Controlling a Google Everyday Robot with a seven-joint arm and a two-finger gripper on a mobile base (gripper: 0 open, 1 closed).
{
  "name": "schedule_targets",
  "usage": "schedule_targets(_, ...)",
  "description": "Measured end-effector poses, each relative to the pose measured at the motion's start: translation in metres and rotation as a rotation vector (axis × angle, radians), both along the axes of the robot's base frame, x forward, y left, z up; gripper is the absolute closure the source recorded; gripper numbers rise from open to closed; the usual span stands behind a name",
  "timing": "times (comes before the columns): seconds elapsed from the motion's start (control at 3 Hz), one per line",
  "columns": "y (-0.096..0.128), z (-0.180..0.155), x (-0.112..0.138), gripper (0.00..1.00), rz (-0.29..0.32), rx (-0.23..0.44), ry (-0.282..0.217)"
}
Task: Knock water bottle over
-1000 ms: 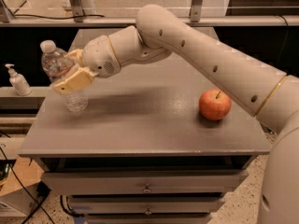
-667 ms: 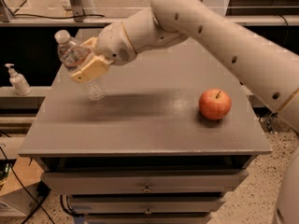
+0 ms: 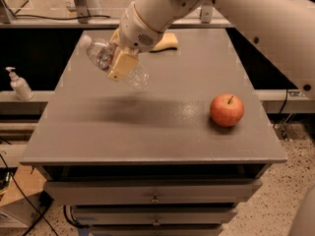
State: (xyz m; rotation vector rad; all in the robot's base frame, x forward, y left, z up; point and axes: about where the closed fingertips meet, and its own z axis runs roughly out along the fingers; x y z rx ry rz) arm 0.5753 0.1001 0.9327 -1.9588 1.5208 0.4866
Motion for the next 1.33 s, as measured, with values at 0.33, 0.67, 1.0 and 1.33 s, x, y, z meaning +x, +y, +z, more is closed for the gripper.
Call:
schedule_targets(0.33,-0.023,-0.022,0.008,0.35,-0.035,-0.212,-0.058)
schedule_targets(0.67,-0.045,-0.042,0.015,0.12,-0.069,-0.379,-0.111)
schedule_targets(1.0,-0.061,-0.058,0.015,0.0,-0.087,-0.474,-0.126)
schedule_targets(1.33,-0.061,-0.058,0.015,0.0,-0.087,-0.474,-0.126)
